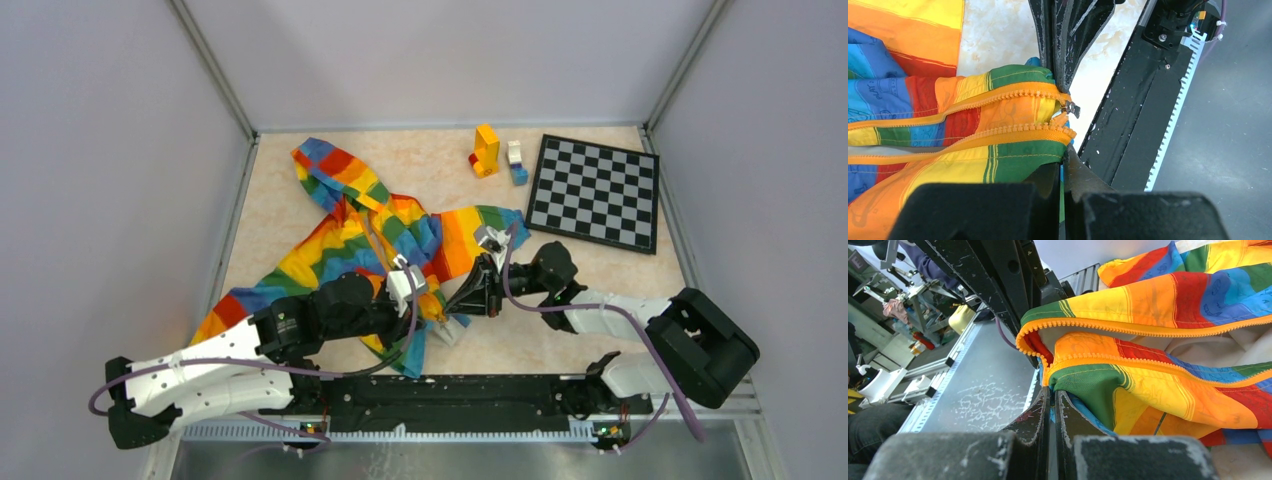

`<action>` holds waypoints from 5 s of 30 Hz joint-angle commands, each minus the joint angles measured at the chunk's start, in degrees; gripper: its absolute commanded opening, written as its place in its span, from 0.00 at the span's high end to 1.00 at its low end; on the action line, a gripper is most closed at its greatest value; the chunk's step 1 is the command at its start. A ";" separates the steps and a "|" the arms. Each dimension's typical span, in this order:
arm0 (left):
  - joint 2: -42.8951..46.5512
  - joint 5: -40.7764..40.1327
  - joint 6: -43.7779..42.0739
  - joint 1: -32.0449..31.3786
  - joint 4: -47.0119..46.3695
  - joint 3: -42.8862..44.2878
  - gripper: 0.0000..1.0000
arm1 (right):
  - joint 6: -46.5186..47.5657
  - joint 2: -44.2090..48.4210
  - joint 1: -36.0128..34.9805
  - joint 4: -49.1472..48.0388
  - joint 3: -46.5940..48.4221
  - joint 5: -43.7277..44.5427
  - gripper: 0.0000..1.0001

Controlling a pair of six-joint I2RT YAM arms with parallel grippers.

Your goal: Zip up the jacket

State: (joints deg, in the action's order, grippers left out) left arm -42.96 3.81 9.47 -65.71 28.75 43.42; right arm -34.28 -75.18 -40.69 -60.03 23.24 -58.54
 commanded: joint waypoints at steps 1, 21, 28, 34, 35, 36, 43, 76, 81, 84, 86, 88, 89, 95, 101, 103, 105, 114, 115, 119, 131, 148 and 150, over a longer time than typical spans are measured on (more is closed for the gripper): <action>-0.86 1.46 -0.68 0.06 -2.03 2.30 1.00 | 1.08 0.03 0.34 -2.90 1.16 -0.29 1.00; -2.63 0.50 0.23 0.06 -4.40 1.53 1.00 | -1.74 0.21 0.19 -2.66 1.68 0.36 1.00; -2.22 2.35 0.76 0.06 -7.07 0.31 1.00 | -1.75 0.16 -0.44 -2.07 1.98 0.65 1.00; -3.35 4.28 0.81 0.06 -7.33 -0.38 1.00 | -5.22 -0.26 -0.63 -9.90 0.68 0.73 1.00; -3.29 4.54 0.92 0.06 -7.57 -0.70 1.00 | -6.42 -0.43 -0.69 -12.68 0.14 0.67 1.00; -3.19 4.69 1.02 0.06 -8.01 -1.04 1.00 | -7.28 -0.61 -0.71 -15.19 -0.44 0.48 1.00; -2.02 5.71 2.51 0.06 -12.94 -3.44 1.00 | -6.94 -1.03 -3.21 -17.95 -0.41 -0.01 1.00; 9.89 -2.76 16.79 0.06 -23.97 -15.10 0.67 | -6.62 -0.30 -3.62 -20.40 -2.08 1.06 1.00; 10.38 -2.73 16.83 0.06 -25.48 -15.62 0.66 | -6.62 -0.31 -3.61 -20.50 -2.03 0.93 1.00; 10.45 -2.95 16.76 0.06 -26.27 -15.65 0.68 | -6.60 -0.23 -3.69 -20.48 -1.98 0.88 1.00; 10.46 -2.64 16.64 0.06 -27.30 -15.85 0.71 | -6.51 -0.20 -3.79 -20.40 -1.98 1.04 1.00; 10.07 -2.23 16.42 0.06 -27.84 -15.84 0.77 | -6.41 -0.22 -3.88 -20.55 -2.00 1.15 1.00; 9.79 -1.99 16.29 0.06 -27.94 -15.76 0.79 | -6.46 -0.17 -3.90 -20.64 -2.01 1.27 1.00; 8.72 0.82 15.04 0.07 -27.21 -15.56 0.97 | -6.39 0.32 -3.96 -20.24 -2.45 3.85 1.00; 8.00 5.92 12.69 0.06 -27.71 -16.19 1.00 | -8.80 -1.03 -3.92 -26.86 -3.17 5.04 1.00; 7.70 7.30 12.25 0.05 -27.76 -16.22 1.00 | -11.81 -2.20 -3.92 -32.24 -3.10 3.84 1.00; 8.47 8.38 11.90 0.06 -29.08 -16.81 1.00 | -13.45 -3.69 -3.96 -36.49 -3.02 2.53 1.00; 11.53 10.58 11.52 0.05 -38.31 -20.16 1.00 | -15.28 -5.48 -6.50 -36.84 -0.11 1.84 1.00; 11.76 10.30 11.41 0.06 -38.39 -20.16 1.00 | -15.33 -5.43 -6.43 -34.56 0.25 1.78 1.00; 11.78 9.93 11.31 0.06 -38.05 -20.04 1.00 | -16.03 -4.27 -6.56 -29.69 -0.22 3.33 1.00; 10.25 14.52 17.34 0.06 -51.86 -25.13 1.00 | -10.21 -0.61 -12.34 -30.02 -4.20 20.02 1.00; 17.39 7.36 18.07 0.06 -43.01 -24.81 1.00 | -7.94 2.78 -13.72 -25.94 -7.14 23.73 1.00; 16.93 7.03 17.97 0.06 -41.26 -23.99 1.00 | -7.55 3.63 -13.73 -24.53 -7.97 24.44 1.00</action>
State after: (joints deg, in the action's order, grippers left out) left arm -26.02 13.06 27.05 -65.52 -12.23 18.52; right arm -44.21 -74.15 -53.52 -85.36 16.93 -35.00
